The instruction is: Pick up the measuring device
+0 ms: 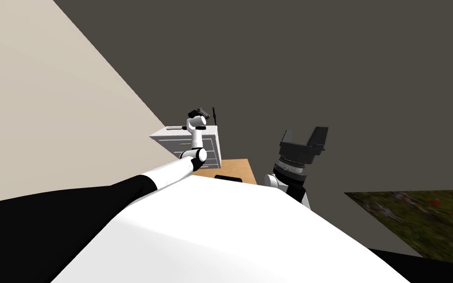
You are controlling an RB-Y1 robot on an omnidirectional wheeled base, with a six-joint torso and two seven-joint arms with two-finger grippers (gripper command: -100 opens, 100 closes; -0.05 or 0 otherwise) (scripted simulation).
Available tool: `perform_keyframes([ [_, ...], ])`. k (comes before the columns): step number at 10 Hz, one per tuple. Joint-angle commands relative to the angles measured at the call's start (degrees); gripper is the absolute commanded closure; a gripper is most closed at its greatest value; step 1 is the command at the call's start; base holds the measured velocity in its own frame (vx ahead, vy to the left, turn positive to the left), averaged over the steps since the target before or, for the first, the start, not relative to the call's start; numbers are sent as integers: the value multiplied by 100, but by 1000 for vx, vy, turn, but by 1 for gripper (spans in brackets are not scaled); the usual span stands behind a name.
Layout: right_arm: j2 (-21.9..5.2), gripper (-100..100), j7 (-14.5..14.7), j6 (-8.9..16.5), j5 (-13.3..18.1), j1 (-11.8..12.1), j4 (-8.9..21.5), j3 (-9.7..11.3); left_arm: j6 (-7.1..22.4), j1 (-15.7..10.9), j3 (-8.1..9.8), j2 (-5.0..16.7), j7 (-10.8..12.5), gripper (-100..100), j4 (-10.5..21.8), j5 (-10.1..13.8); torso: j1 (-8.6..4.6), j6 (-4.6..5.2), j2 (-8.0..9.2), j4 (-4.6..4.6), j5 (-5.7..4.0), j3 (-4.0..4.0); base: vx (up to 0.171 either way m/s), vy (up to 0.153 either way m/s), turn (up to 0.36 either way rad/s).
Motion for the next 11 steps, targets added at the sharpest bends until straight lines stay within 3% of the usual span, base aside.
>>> perform_keyframes([
  [1,0,0,0,0,0,0,0,0,-128,11,57,-62,24,-100,-5,-26,0,0,0,0,0,0,164,-137,11],
  [4,0,0,0,0,0,-1,0,0,-228,39,104,-463,38,-100,-12,-53,6,2,22,5,0,12,137,-89,6],
  [5,-1,0,0,0,0,-1,0,-1,-186,61,89,-371,27,-100,-49,-20,30,0,31,7,6,18,48,-6,-2],
  [6,-1,0,0,0,0,-2,0,-1,-198,65,89,-386,26,0,-49,-18,45,-1,52,12,10,29,10,-4,0],
  [7,-1,0,0,1,0,-2,1,-1,-372,-60,115,-140,-70,-100,238,153,50,-2,68,16,11,40,-18,-23,-90],
  [8,-1,0,0,1,0,-3,1,0,-372,-60,115,-140,-70,-100,344,153,46,0,81,19,10,47,-36,-27,-66],
  [9,-1,0,0,1,0,-3,1,0,-547,-184,141,104,-166,-100,519,323,43,-1,91,21,10,53,-51,-36,-107],
  [11,-1,0,0,1,0,-3,1,0,-547,-184,141,104,-166,-100,736,323,42,-2,96,23,9,57,-25,-21,-12],
])
